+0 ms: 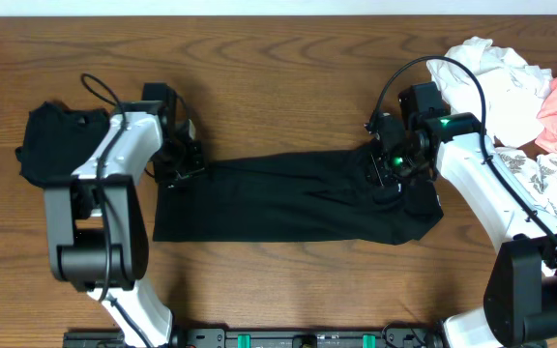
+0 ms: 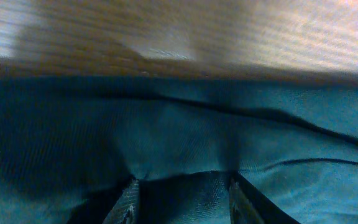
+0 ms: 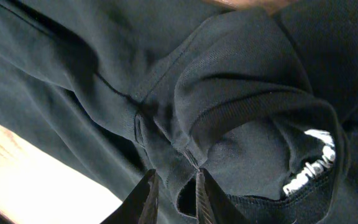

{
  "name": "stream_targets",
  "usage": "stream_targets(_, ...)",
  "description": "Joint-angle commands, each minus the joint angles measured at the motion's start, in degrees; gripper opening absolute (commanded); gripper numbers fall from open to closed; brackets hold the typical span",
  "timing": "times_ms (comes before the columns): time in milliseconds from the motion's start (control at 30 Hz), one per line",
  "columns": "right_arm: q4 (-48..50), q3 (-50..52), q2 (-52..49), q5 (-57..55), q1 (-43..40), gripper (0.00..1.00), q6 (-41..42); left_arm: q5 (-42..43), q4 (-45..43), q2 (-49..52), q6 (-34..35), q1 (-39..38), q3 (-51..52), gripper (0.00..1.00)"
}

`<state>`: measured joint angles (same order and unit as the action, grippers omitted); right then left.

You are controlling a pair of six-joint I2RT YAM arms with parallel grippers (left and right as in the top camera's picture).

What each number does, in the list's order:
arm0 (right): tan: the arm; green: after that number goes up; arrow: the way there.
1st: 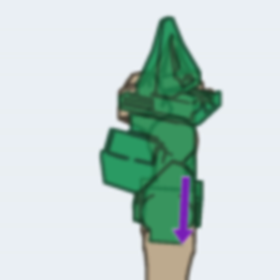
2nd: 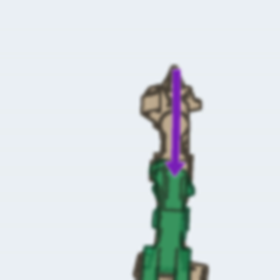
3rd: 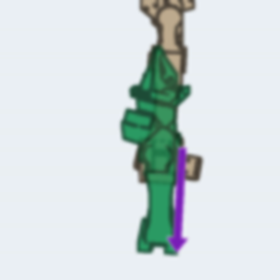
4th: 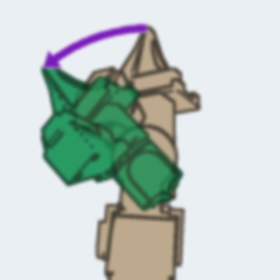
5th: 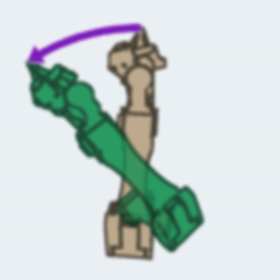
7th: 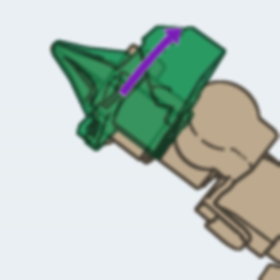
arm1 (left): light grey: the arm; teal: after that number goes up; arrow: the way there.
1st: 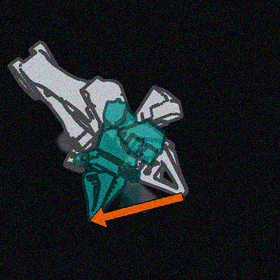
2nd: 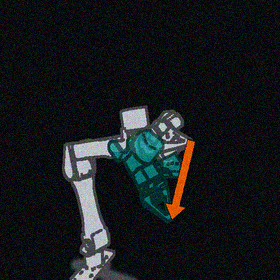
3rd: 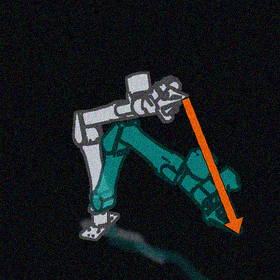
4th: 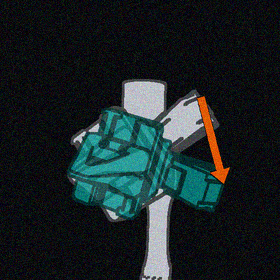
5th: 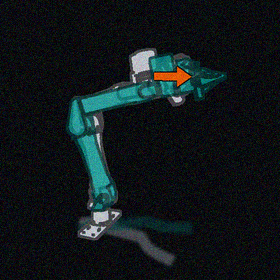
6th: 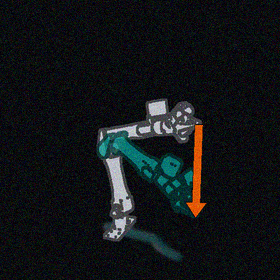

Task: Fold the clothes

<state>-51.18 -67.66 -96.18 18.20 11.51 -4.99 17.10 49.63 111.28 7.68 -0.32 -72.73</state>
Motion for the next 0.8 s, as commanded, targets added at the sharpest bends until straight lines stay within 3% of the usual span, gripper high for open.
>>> stream_targets(0,0.0,0.3,-0.3,0.0,0.5,0.2,0.7,0.7,0.4,1.6,0.5,0.0,0.3,0.45)
stream_targets(133,0.0,0.3,-0.3,0.0,0.5,0.2,0.7,1.6,0.4,1.4,0.5,0.0,0.3,0.14)
stream_targets(767,1.0,0.3,-0.3,-0.4,0.5,0.22,0.7,1.7,0.4,-1.3,0.5,2.8,-0.8,0.13)
